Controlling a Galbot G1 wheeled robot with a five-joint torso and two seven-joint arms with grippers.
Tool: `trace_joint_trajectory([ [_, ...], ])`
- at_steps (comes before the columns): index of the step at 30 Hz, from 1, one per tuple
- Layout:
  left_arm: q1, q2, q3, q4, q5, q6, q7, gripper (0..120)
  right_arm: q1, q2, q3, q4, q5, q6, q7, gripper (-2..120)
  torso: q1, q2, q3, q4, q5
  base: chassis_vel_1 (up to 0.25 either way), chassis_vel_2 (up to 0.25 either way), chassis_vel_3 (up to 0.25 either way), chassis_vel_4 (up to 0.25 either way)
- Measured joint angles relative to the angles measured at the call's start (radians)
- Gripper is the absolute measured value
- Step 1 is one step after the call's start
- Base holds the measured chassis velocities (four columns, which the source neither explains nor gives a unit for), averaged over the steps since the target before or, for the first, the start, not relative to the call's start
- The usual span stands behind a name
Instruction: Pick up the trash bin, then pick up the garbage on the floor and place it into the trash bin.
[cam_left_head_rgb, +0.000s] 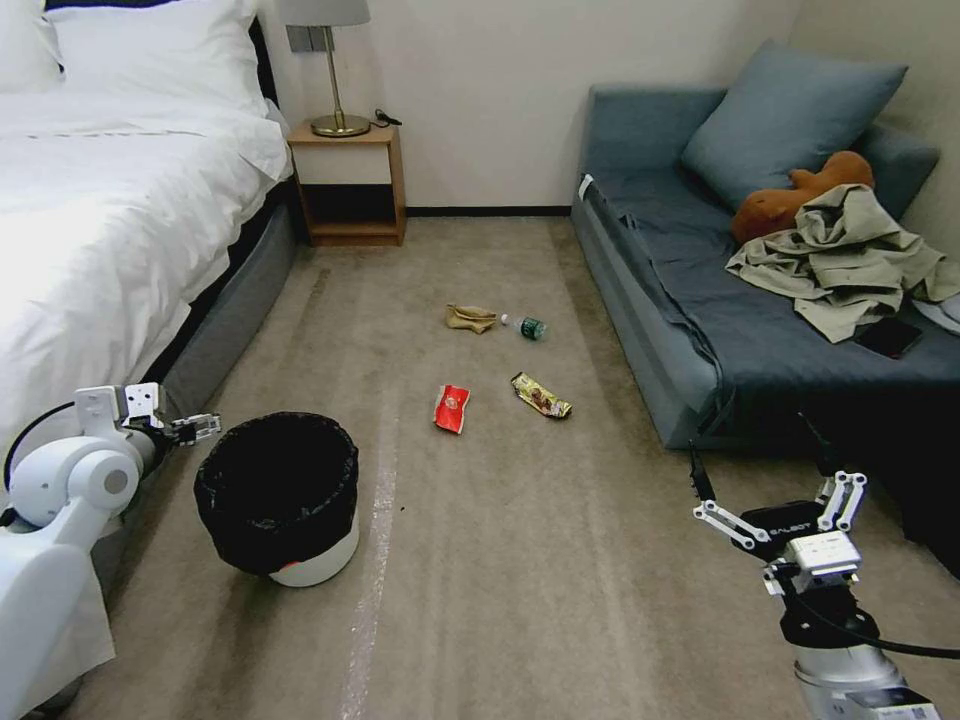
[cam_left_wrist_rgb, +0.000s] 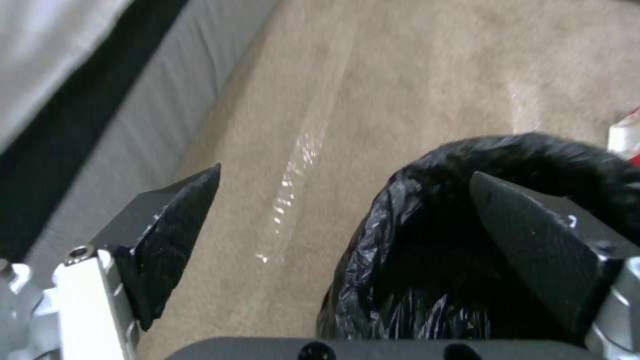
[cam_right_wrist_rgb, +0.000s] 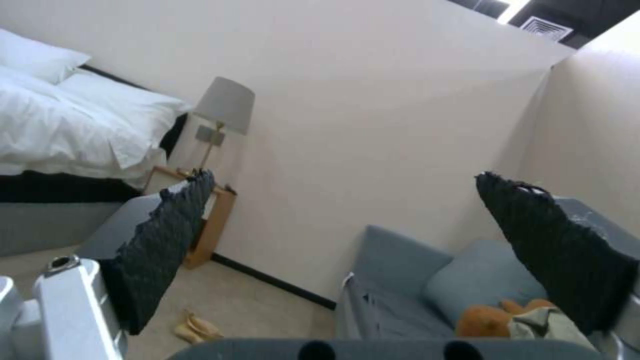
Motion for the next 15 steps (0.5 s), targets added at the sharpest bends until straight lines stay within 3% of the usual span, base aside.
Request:
trace_joint_trajectory([
  [5, -0.061, -0.017, 0.065, 0.077, -0.015, -0.001, -0.010, 100, 0.010, 0.000, -0.009, -0.010, -0.005, -0.006, 0.001, 100, 0.000, 0.000, 0.000, 0.0000, -0.0001, 0.000, 0.000, 0.000, 0.000],
  [6, -0.103, -0.045, 0.102, 0.127, -0.009, -0.003, -0.014, 100, 0.016, 0.000, -0.009, -0.018, -0.005, -0.010, 0.002, 100, 0.000, 0.000, 0.000, 0.0000, -0.0001, 0.000, 0.000, 0.000, 0.000],
  [13, -0.176, -0.081, 0.164, 0.190, 0.005, -0.005, -0.014, 100, 0.029, 0.000, -0.001, -0.041, -0.002, -0.015, 0.005, 100, 0.000, 0.000, 0.000, -0.0001, 0.0000, 0.000, 0.000, 0.000, 0.000],
  [15, -0.237, -0.096, 0.212, 0.247, -0.016, -0.007, -0.032, 100, 0.049, 0.000, 0.002, -0.057, 0.003, -0.022, 0.011, 100, 0.000, 0.000, 0.000, -0.0002, 0.0001, 0.000, 0.000, 0.000, 0.000],
])
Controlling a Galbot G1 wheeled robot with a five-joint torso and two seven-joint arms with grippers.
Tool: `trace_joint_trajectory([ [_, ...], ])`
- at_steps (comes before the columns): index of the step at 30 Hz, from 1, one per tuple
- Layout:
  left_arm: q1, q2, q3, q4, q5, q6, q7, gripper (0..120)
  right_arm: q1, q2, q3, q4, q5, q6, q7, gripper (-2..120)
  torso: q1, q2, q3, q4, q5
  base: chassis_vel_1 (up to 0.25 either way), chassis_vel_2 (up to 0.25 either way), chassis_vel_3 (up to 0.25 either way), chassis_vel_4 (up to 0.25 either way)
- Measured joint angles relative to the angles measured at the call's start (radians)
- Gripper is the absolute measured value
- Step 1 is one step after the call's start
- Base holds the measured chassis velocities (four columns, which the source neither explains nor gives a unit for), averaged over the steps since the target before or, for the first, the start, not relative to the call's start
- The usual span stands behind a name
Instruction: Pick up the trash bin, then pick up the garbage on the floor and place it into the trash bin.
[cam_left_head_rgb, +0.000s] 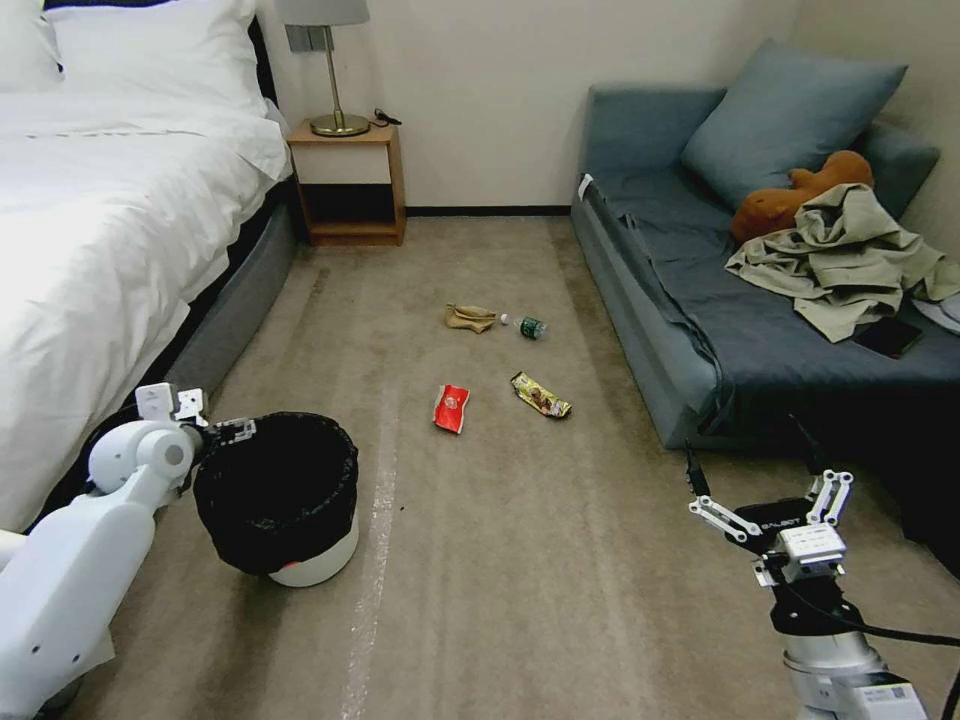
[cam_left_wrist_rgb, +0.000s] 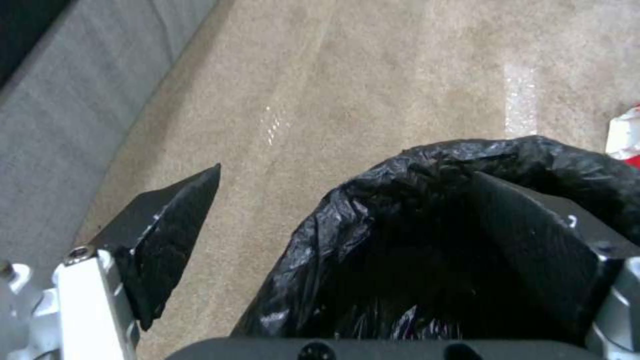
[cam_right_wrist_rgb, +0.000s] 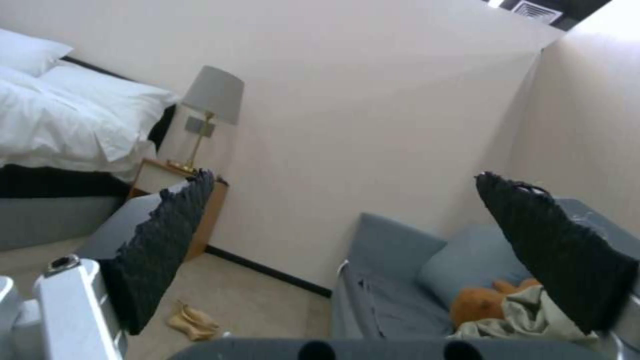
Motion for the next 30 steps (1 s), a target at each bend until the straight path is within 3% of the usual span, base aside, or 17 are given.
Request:
trace_joint_trajectory([
  [10, -0.037, -0.002, 0.063, 0.086, -0.018, -0.001, -0.018, 100, 0.036, 0.000, 0.006, -0.030, 0.008, -0.005, 0.015, 100, 0.000, 0.000, 0.000, 0.0003, 0.0000, 0.000, 0.000, 0.000, 0.000],
  [14, -0.043, -0.023, 0.081, 0.118, 0.000, -0.002, -0.012, 98, 0.049, 0.000, 0.010, -0.042, 0.014, -0.006, 0.025, 100, 0.000, 0.000, 0.000, 0.0001, -0.0001, 0.000, 0.000, 0.000, 0.000],
  [25, -0.033, -0.044, 0.077, 0.114, 0.025, -0.006, 0.009, 62, 0.061, 0.000, 0.017, -0.048, 0.020, -0.013, 0.052, 100, 0.000, 0.000, 0.000, 0.0003, 0.0004, 0.000, 0.000, 0.000, 0.000],
  [30, -0.005, -0.047, 0.061, 0.089, 0.021, -0.003, 0.021, 38, 0.069, 0.000, 0.014, -0.050, 0.019, -0.014, 0.066, 100, 0.000, 0.000, 0.000, 0.0000, -0.0002, 0.000, 0.000, 0.000, 0.000],
])
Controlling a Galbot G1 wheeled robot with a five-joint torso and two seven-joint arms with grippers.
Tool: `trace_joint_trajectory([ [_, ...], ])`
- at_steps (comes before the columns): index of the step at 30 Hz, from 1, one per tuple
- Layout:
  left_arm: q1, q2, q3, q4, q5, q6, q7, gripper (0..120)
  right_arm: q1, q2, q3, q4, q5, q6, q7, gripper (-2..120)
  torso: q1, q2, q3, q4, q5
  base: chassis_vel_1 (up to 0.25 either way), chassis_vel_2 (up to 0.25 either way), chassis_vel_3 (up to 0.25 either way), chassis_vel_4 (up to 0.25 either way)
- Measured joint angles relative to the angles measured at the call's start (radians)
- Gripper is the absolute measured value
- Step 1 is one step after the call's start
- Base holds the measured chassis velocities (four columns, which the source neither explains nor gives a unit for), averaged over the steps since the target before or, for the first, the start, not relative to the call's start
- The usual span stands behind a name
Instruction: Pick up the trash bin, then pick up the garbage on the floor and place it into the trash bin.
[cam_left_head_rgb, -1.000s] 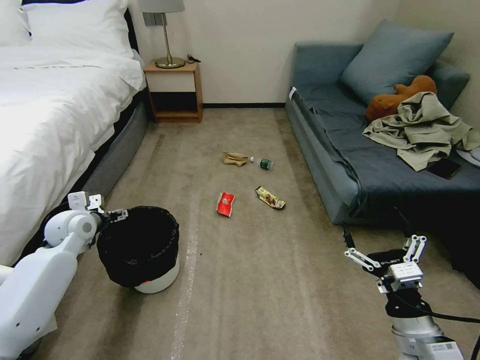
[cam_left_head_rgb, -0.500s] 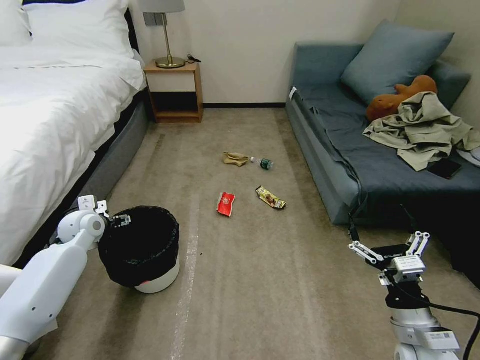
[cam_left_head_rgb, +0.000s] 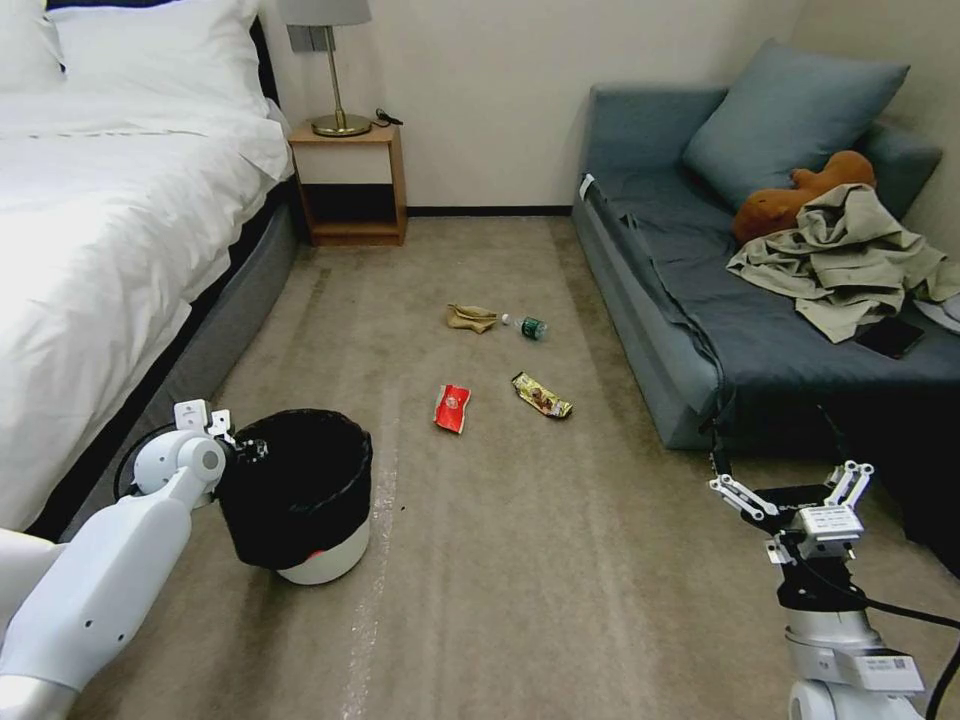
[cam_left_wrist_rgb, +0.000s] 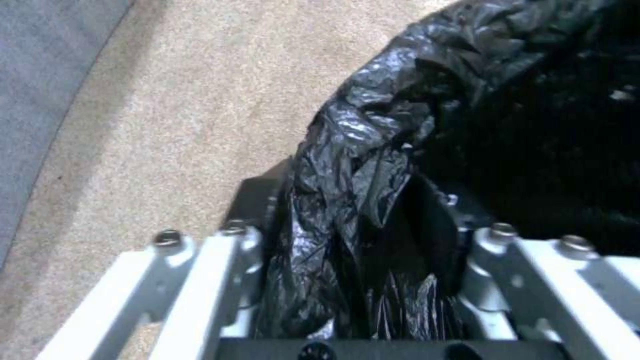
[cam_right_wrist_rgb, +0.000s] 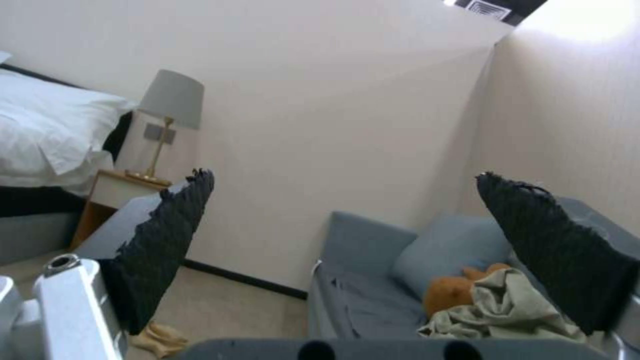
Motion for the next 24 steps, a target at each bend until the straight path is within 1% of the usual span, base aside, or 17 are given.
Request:
trace_joint_trajectory([
  [1, 0.000, 0.000, 0.000, 0.000, 0.000, 0.000, 0.000, 38, 0.000, 0.000, 0.000, 0.000, 0.000, 0.000, 0.000, 100, 0.000, 0.000, 0.000, 0.0000, 0.0000, 0.000, 0.000, 0.000, 0.000],
  [3, 0.005, -0.001, -0.003, -0.005, 0.002, 0.000, 0.003, 30, 0.002, 0.000, -0.001, -0.001, 0.000, -0.001, 0.003, 100, 0.000, 0.000, 0.000, 0.0001, 0.0002, 0.000, 0.000, 0.000, 0.000],
  [4, 0.005, -0.001, -0.003, -0.005, 0.002, 0.000, 0.003, 30, 0.002, 0.000, -0.001, -0.001, 0.000, -0.001, 0.003, 100, 0.000, 0.000, 0.000, 0.0001, 0.0002, 0.000, 0.000, 0.000, 0.000],
  [6, 0.011, -0.003, -0.007, -0.019, 0.006, 0.000, 0.011, 16, 0.005, 0.000, -0.001, -0.001, 0.000, -0.002, 0.007, 100, 0.000, 0.000, 0.000, 0.0002, 0.0005, 0.000, 0.000, 0.000, 0.000],
  [7, 0.011, -0.003, -0.007, -0.019, 0.006, 0.000, 0.011, 16, 0.005, 0.000, -0.001, -0.001, 0.000, -0.002, 0.007, 100, 0.000, 0.000, 0.000, 0.0002, 0.0005, 0.000, 0.000, 0.000, 0.000],
  [9, 0.015, -0.004, -0.009, -0.034, 0.011, 0.000, 0.024, 8, 0.008, 0.000, -0.002, -0.003, -0.002, -0.003, 0.009, 100, 0.000, 0.000, 0.000, 0.0000, 0.0004, 0.000, 0.000, 0.000, 0.000],
  [13, 0.019, -0.009, -0.013, -0.046, 0.018, 0.000, 0.031, 6, 0.011, 0.000, -0.005, -0.005, -0.004, -0.003, 0.009, 100, 0.000, 0.000, 0.000, -0.0001, 0.0003, 0.000, 0.000, 0.000, 0.000],
  [15, 0.032, -0.021, -0.022, -0.064, 0.041, 0.000, 0.043, 6, 0.015, 0.000, -0.008, -0.009, -0.005, -0.003, 0.012, 100, 0.000, 0.000, 0.000, 0.0001, 0.0004, 0.000, 0.000, 0.000, 0.000],
  [19, 0.050, -0.033, -0.034, -0.086, 0.061, -0.003, 0.054, 5, 0.018, 0.000, -0.009, -0.011, -0.005, -0.003, 0.014, 100, 0.000, 0.000, 0.000, 0.0002, 0.0004, 0.000, 0.000, 0.000, 0.000],
  [21, 0.079, -0.044, -0.054, -0.117, 0.087, -0.005, 0.068, 5, 0.018, 0.000, -0.010, -0.012, -0.005, -0.003, 0.016, 100, 0.000, 0.000, 0.000, 0.0000, 0.0003, 0.000, 0.000, 0.000, 0.000],
  [22, 0.079, -0.044, -0.054, -0.117, 0.087, -0.005, 0.068, 5, 0.018, 0.000, -0.010, -0.012, -0.005, -0.003, 0.016, 100, 0.000, 0.000, 0.000, 0.0000, 0.0003, 0.000, 0.000, 0.000, 0.000],
  [23, 0.091, -0.047, -0.063, -0.127, 0.099, -0.010, 0.078, 5, 0.019, 0.000, -0.010, -0.012, -0.005, -0.003, 0.017, 100, 0.000, 0.000, 0.000, 0.0000, 0.0002, 0.000, 0.000, 0.000, 0.000],
  [24, 0.119, -0.056, -0.085, -0.147, 0.135, -0.029, 0.111, 5, 0.019, 0.000, -0.010, -0.011, -0.004, -0.003, 0.018, 100, 0.000, 0.000, 0.000, 0.0000, -0.0002, 0.000, 0.000, 0.000, 0.000],
])
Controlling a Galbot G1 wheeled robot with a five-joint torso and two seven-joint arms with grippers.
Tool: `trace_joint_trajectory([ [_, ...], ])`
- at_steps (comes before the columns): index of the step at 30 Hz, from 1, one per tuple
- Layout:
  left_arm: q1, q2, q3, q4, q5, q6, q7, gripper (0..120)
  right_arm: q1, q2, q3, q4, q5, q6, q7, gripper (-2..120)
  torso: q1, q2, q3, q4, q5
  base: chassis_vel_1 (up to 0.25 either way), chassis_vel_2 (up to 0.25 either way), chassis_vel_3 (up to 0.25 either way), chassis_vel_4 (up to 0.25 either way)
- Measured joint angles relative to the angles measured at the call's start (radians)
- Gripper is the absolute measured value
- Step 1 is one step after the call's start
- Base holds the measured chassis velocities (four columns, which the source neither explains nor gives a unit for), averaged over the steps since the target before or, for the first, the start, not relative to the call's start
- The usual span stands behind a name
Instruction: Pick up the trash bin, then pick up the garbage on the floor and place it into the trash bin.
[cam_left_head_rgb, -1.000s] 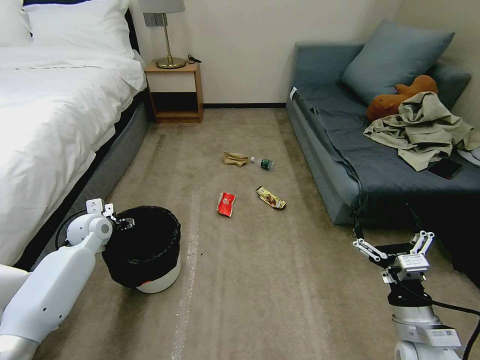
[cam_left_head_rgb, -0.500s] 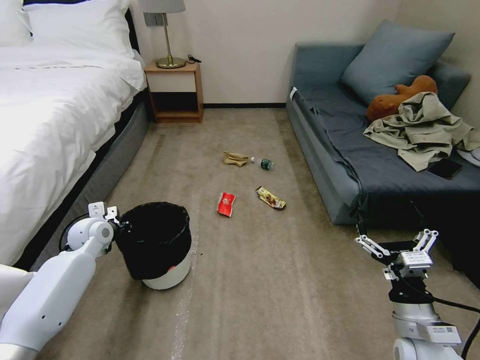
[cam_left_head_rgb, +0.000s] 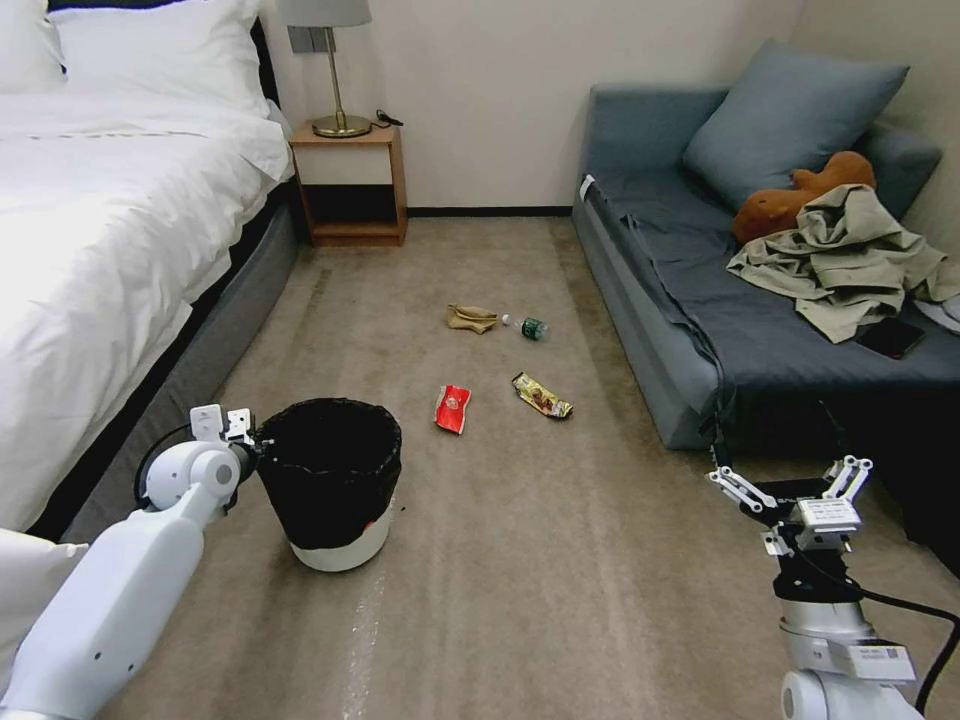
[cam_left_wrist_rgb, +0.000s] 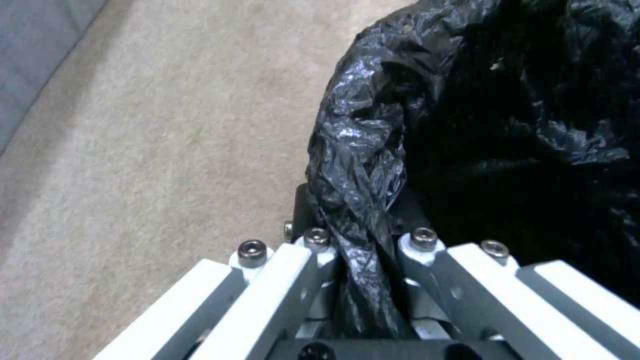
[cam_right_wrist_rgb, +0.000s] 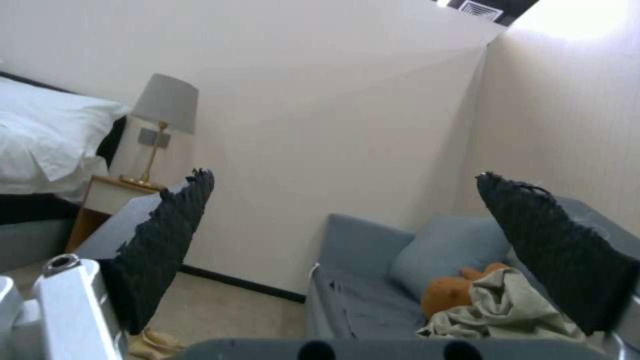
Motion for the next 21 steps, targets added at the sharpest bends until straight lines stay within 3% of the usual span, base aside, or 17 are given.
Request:
trace_joint_trajectory([
  [7, 0.095, -0.031, -0.087, -0.043, 0.102, -0.079, 0.119, 4, -0.002, 0.000, -0.006, 0.002, -0.005, 0.000, 0.001, 100, 0.000, 0.000, 0.000, -0.0001, -0.0003, 0.000, 0.000, 0.000, 0.000],
  [10, 0.151, -0.044, -0.136, -0.067, 0.163, -0.180, 0.215, 4, -0.008, 0.000, -0.012, 0.002, -0.012, 0.000, -0.001, 100, 0.000, 0.000, 0.000, 0.0001, 0.0002, 0.000, 0.000, 0.000, 0.000],
  [15, 0.188, -0.065, -0.168, -0.114, 0.169, -0.254, 0.254, 4, -0.009, 0.000, -0.019, 0.007, -0.017, -0.011, -0.002, 100, 0.000, 0.000, 0.000, 0.0001, 0.0003, 0.000, 0.000, 0.000, 0.000],
  [19, 0.206, -0.074, -0.182, -0.150, 0.155, -0.256, 0.259, 4, -0.008, 0.000, -0.021, 0.010, -0.017, -0.019, -0.001, 100, 0.000, 0.000, 0.000, -0.0002, 0.0003, 0.000, 0.000, 0.000, 0.000],
  [21, 0.243, -0.099, -0.216, -0.219, 0.130, -0.247, 0.258, 4, -0.009, 0.000, -0.020, 0.014, -0.009, -0.032, -0.001, 100, 0.000, 0.000, 0.000, -0.0001, 0.0005, 0.000, 0.000, 0.000, 0.000],
])
